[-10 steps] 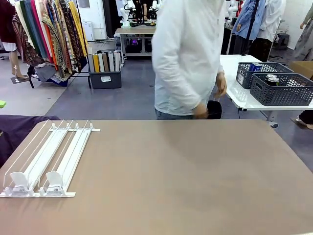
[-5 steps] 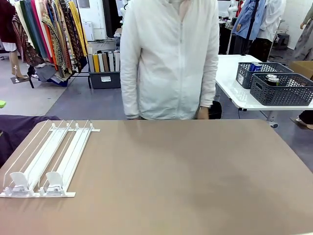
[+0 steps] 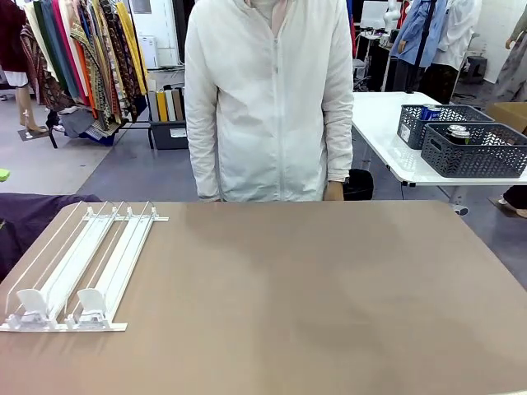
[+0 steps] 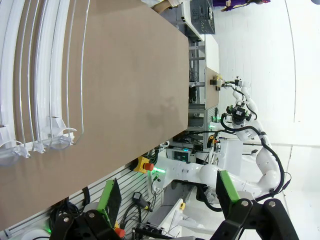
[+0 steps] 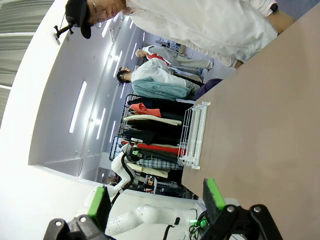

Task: Retrieve and store the cans from the dispenser.
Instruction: Pick up one can from the Automatic Can Dispenser and place it in the middle of the table.

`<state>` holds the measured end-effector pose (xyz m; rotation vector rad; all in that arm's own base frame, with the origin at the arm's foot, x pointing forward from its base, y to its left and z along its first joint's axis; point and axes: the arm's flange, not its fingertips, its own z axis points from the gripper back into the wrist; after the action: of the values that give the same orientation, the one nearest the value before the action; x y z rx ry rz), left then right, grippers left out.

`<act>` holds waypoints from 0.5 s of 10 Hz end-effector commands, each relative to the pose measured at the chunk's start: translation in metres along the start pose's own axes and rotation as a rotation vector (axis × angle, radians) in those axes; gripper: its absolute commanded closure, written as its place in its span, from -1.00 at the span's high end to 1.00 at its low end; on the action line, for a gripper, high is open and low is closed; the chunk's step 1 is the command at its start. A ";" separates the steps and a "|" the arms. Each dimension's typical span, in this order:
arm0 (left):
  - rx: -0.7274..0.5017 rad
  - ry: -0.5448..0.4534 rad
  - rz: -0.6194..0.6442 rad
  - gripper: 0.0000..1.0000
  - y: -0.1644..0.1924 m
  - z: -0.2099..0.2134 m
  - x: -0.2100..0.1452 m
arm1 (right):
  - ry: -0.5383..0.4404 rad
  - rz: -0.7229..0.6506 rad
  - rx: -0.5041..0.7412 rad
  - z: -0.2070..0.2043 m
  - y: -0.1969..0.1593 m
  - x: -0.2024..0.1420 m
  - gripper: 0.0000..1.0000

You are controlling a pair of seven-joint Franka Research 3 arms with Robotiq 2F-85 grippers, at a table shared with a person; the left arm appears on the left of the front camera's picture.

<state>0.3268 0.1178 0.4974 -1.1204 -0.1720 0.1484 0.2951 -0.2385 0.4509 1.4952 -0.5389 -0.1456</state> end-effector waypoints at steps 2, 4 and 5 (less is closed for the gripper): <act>-0.002 0.001 -0.004 1.00 -0.003 0.001 0.000 | 0.015 0.010 -0.006 0.001 0.003 -0.001 1.00; -0.002 0.001 -0.004 1.00 -0.003 0.001 0.000 | 0.015 0.010 -0.006 0.001 0.003 -0.001 1.00; -0.002 0.001 -0.004 1.00 -0.003 0.001 0.000 | 0.015 0.010 -0.006 0.001 0.003 -0.001 1.00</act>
<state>0.3268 0.1178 0.4974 -1.1204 -0.1720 0.1484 0.2951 -0.2385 0.4509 1.4952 -0.5389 -0.1456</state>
